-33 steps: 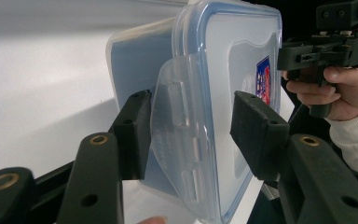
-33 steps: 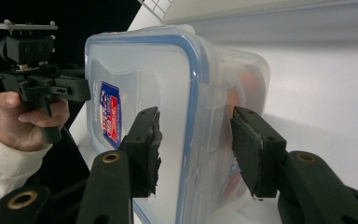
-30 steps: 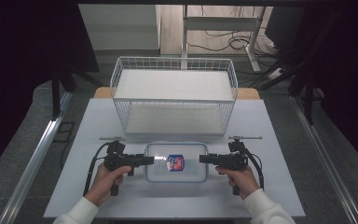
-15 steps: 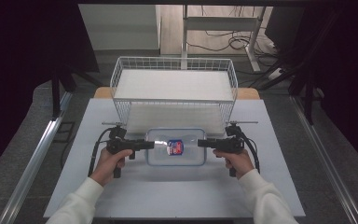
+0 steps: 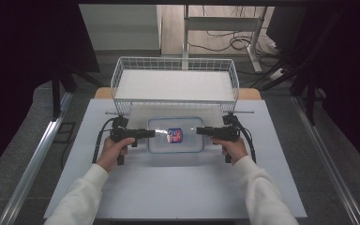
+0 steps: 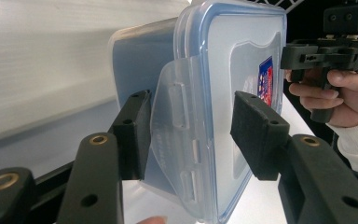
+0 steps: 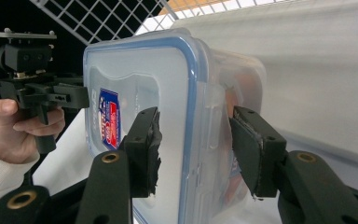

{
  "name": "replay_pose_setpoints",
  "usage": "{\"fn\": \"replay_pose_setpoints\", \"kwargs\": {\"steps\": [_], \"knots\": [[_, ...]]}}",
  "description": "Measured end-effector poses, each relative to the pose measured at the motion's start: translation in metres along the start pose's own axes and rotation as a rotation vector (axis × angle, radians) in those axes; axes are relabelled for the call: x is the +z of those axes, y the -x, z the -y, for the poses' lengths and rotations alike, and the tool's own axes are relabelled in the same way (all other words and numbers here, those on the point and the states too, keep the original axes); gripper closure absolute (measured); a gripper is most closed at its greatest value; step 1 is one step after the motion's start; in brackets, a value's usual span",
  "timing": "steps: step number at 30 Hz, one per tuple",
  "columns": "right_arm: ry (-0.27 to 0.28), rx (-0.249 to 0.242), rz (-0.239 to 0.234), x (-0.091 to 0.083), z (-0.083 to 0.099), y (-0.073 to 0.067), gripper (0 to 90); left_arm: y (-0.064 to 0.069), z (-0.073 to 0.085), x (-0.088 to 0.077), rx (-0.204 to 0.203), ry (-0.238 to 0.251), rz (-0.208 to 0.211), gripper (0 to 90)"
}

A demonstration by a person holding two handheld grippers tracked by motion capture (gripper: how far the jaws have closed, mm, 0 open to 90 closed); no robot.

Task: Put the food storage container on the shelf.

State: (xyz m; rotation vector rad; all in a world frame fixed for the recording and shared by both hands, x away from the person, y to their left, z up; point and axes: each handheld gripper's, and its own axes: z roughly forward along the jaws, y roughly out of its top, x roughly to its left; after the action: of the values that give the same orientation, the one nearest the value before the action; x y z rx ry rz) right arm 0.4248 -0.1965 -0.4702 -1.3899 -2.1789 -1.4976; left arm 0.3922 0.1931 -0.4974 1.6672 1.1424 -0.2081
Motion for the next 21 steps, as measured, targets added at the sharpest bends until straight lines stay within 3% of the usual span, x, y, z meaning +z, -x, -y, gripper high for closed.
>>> {"fn": "replay_pose_setpoints", "kwargs": {"steps": [10, 19, 21], "knots": [[0.013, 0.045, 0.010, 0.013, -0.001, 0.016, 52.1, -0.014, -0.001, 0.010, -0.044, 0.011, -0.005, 49.5], [0.059, 0.075, 0.045, 0.017, 0.001, 0.018, 51.0, -0.021, -0.002, 0.015, -0.102, 0.050, -0.004, 48.5], [0.074, 0.054, 0.078, 0.019, 0.002, 0.015, 50.7, -0.022, -0.002, 0.017, -0.120, 0.062, -0.010, 48.3]]}}
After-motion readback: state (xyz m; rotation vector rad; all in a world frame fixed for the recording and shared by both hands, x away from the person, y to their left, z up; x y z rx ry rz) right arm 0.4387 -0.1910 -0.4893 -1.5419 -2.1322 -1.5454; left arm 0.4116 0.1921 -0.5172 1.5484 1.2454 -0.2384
